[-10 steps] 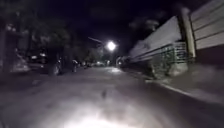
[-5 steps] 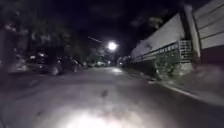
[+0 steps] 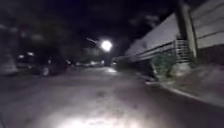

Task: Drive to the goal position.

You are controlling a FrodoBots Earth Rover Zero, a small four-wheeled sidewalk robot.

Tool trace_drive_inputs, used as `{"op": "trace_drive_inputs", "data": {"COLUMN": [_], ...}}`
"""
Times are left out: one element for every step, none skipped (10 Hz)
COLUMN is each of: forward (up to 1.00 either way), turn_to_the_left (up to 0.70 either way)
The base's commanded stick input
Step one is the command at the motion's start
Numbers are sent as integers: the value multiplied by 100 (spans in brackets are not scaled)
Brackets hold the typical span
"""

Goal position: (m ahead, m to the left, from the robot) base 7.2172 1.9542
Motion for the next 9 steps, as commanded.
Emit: {"op": "trace_drive_inputs", "data": {"forward": [50,50,50,50,50,50,50,50,50], "turn_to_the_left": [0,0,0,0,0,0,0,0,0]}}
